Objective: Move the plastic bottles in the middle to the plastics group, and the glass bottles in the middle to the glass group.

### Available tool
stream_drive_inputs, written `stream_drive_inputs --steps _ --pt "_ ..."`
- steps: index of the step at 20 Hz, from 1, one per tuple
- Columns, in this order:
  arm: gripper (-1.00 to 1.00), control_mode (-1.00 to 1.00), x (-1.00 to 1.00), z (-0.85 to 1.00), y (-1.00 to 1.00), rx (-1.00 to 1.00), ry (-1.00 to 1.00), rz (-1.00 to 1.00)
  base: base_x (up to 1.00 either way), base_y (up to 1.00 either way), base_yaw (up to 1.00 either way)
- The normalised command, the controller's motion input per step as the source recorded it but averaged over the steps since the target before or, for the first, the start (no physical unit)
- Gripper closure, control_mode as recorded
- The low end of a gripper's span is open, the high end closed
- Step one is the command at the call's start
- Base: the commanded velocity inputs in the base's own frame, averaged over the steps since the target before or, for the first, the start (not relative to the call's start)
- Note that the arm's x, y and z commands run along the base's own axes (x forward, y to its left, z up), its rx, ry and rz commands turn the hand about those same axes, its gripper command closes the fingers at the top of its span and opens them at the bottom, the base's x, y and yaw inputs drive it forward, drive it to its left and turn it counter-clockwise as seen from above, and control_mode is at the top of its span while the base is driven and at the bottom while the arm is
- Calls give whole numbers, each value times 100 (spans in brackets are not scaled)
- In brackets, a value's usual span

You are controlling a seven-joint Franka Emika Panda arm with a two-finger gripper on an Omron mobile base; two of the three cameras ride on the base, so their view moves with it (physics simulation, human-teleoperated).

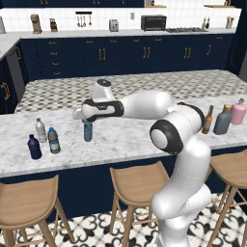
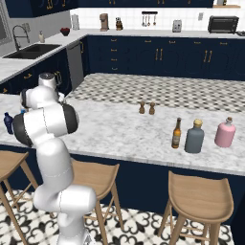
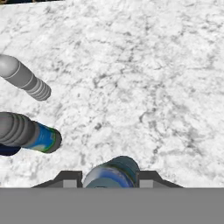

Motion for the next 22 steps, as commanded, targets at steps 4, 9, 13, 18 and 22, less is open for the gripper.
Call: stream_drive_inputs --steps 4,9,13,18,22 --pt "100 -100 7 21 66 0 -4 -11 0 0 0" --pt "100 -100 0 4 61 6 0 -13 0 0 0" --pt "100 -100 0 0 43 8 0 -13 0 0 0" --pt "100 -100 13 -10 18 6 1 -11 0 0 0" --pt "100 -100 8 -17 8 0 3 -8 0 0 0"
